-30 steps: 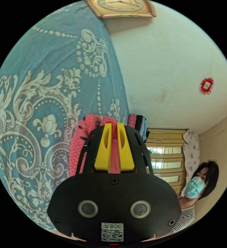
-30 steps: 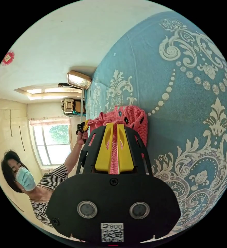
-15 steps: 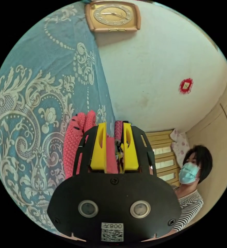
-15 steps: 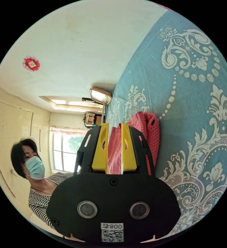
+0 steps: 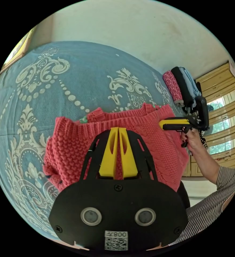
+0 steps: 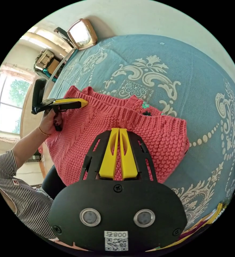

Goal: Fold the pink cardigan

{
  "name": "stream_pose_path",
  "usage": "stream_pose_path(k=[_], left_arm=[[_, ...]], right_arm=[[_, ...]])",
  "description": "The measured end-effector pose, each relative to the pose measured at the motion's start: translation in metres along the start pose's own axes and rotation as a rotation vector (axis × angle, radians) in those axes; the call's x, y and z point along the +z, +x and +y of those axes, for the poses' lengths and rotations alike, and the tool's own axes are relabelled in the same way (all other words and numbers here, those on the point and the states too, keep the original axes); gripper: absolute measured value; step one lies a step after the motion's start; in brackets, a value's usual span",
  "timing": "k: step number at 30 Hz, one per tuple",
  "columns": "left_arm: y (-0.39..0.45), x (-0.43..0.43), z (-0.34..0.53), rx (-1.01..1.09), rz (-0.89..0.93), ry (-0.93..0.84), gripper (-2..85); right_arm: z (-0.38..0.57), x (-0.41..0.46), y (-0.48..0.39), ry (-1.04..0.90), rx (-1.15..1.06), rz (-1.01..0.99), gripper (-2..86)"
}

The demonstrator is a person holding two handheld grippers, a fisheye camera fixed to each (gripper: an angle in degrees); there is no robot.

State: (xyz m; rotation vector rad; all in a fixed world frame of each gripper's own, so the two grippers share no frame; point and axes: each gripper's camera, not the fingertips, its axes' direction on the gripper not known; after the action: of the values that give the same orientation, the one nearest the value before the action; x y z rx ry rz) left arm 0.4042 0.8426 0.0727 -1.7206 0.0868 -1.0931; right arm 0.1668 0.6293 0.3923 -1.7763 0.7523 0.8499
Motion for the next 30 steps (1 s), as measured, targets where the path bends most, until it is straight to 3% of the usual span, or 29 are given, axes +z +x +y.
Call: stream_pose_path(k=[8,12,16,17,20,24,30], left_arm=[[0.070,-0.046,-0.004,0.055,-0.068,0.079,0.3],[0.121,-0.076,0.009,0.197,-0.046,0.112,0.3],[0.166,-0.038,0.013,0.337,-0.329,-0.147,0.3],[0.179,-0.043,0.016,0.394,-0.362,-0.062,0.3],[0.200,-0.042,0.012,0.441,-0.425,-0.089,0.2],[0.208,-0.050,-0.001,0.405,-0.414,-0.099,0.2],[0.214,-0.072,0.002,0.328,-0.373,-0.073,0.2]], right_arm=[[0.005,0.008,-0.083,0.057,-0.107,0.257,0.0],[0.010,0.010,-0.108,0.080,-0.142,0.318,0.0],[0.011,0.011,-0.131,0.070,-0.166,0.370,0.0],[0.012,0.012,-0.139,0.064,-0.183,0.398,0.0],[0.017,0.016,-0.157,0.069,-0.224,0.483,0.0],[0.016,0.013,-0.163,0.082,-0.200,0.513,0.0],[0.014,-0.008,-0.151,0.085,-0.088,0.400,0.0]])
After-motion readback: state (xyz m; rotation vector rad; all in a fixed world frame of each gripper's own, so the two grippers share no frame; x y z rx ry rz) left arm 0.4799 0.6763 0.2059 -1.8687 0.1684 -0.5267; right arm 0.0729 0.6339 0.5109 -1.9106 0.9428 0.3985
